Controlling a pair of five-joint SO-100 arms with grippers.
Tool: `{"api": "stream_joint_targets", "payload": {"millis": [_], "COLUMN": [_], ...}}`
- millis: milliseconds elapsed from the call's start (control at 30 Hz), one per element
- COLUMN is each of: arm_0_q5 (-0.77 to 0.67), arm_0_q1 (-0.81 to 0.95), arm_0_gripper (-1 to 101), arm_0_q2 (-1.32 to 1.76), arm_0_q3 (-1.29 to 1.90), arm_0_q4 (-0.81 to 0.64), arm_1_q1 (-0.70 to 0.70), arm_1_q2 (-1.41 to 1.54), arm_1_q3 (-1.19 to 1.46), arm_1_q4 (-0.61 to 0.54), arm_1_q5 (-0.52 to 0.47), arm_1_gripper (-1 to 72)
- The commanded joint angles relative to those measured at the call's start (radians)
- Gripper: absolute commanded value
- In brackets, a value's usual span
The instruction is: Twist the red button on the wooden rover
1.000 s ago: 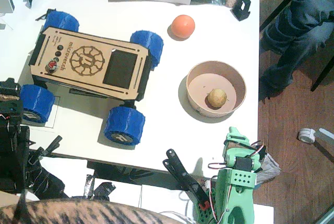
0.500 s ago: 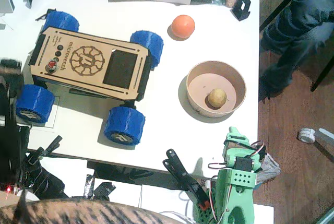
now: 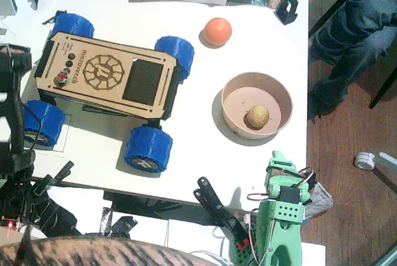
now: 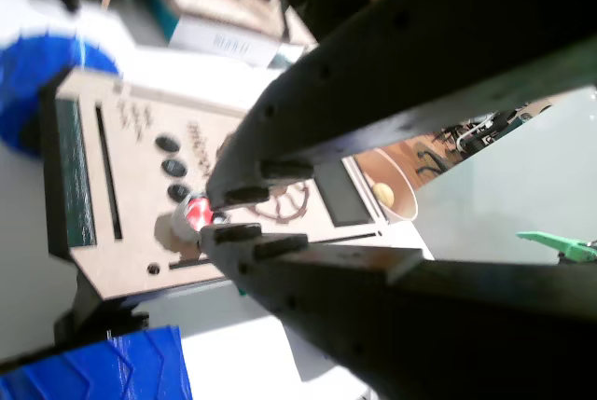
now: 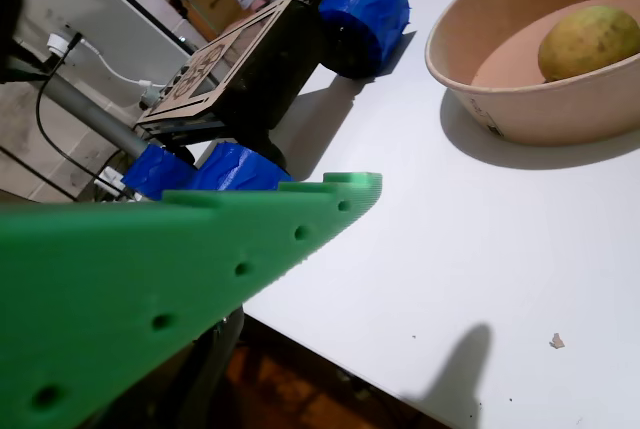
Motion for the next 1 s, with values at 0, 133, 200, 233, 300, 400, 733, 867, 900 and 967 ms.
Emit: {"api": "stream_joint_targets", "payload": {"millis": [0,133,200,233,300,400,733,867,900,967], "arm_0_q5": [0.011,0.012,0.012,0.012,0.012,0.012,0.012,0.012,0.012,0.012], "arm_0_q1": [0.009,0.031,0.06,0.078,0.112,0.153,0.199,0.199,0.199,0.199], "arm_0_gripper": [0,0,0,0,0,0,0,0,1,3], "arm_0_q2": [-0.061,-0.143,-0.186,-0.207,-0.255,-0.333,-0.586,-0.649,-0.653,-0.65], "arm_0_q3": [-0.12,-0.218,-0.268,-0.295,-0.351,-0.446,-0.764,-0.836,-0.842,-0.844], "arm_0_q4": [0.021,0.072,0.104,0.117,0.14,0.181,0.295,0.33,0.334,0.337], "arm_1_q1": [0.005,0.005,0.005,0.005,0.005,0.005,0.005,0.005,0.005,0.005], "arm_1_q2": [-0.005,-0.005,-0.005,-0.005,-0.005,-0.005,-0.005,-0.005,-0.005,-0.005], "arm_1_q3": [-0.006,-0.006,-0.006,-0.006,-0.006,-0.006,-0.006,-0.006,-0.006,-0.006], "arm_1_q4": [-0.005,-0.005,-0.005,-0.005,-0.005,-0.005,-0.005,-0.005,-0.005,-0.005], "arm_1_q5": [0.0,0.0,0.0,0.0,0.0,0.0,0.0,0.0,0.0,0.0], "arm_1_gripper": [20.4,20.4,20.4,20.4,20.4,20.4,20.4,20.4,20.4,20.4]}}
